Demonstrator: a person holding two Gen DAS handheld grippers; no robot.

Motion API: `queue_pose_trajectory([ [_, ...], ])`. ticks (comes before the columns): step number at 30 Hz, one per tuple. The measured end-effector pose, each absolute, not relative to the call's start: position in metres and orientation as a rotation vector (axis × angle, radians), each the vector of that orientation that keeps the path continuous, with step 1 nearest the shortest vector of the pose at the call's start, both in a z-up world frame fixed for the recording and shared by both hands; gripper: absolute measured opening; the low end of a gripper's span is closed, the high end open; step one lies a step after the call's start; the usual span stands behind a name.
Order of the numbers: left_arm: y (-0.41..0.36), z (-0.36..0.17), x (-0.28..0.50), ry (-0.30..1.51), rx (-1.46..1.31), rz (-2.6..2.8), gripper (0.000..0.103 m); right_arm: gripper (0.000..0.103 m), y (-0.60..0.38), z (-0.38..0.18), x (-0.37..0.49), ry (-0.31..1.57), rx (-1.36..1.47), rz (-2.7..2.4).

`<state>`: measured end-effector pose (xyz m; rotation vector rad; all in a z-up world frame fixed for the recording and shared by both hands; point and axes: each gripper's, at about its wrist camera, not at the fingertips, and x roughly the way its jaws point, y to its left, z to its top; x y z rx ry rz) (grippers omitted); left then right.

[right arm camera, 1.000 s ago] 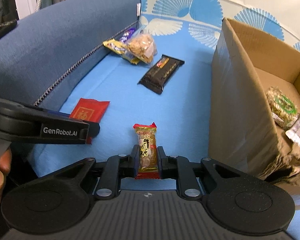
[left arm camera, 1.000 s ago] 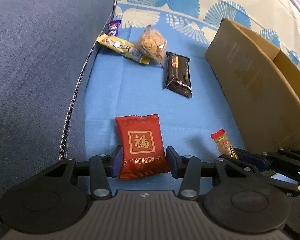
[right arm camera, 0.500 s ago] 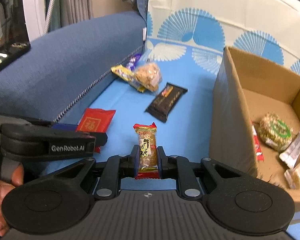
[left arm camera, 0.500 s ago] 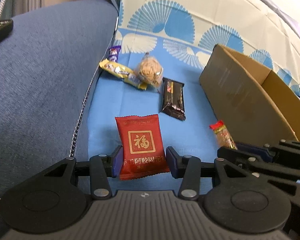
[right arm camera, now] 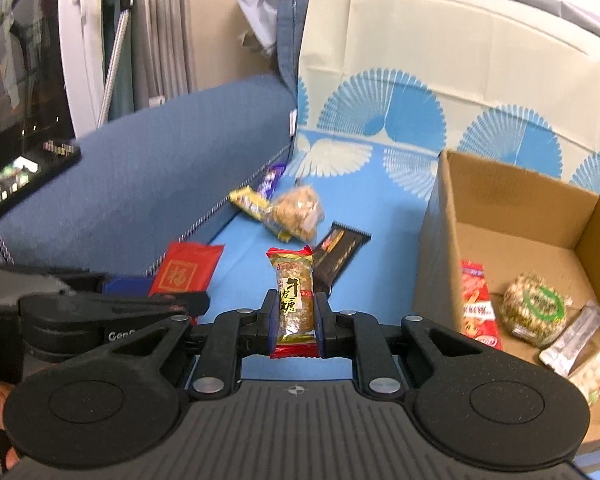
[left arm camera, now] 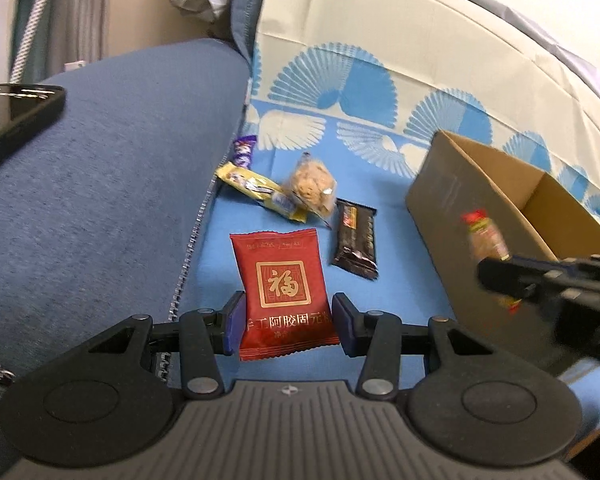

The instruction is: Organize snacks

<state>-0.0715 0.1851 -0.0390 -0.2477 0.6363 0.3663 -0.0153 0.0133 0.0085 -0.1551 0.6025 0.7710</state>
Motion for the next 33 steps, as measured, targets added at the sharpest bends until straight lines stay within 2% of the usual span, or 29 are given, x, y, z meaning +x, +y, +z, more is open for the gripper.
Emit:
queue_pose_trajectory([
  [8,0.169,-0.024,-0.057,0.662,-0.262,0.414,0.051,0.018,-0.008,0.038,-0.004,0.529,-0.04,0.75],
  [18,0.119,0.023,-0.011,0.618,-0.192,0.333,0.05,0.018,-0.046,0.067,0.026,0.464,0.108,0.666],
  [33,0.026,0.054,0.08,0.583,-0.146,0.164,0.05,0.018,-0.121,0.064,0.075,0.473,0.306,0.354],
])
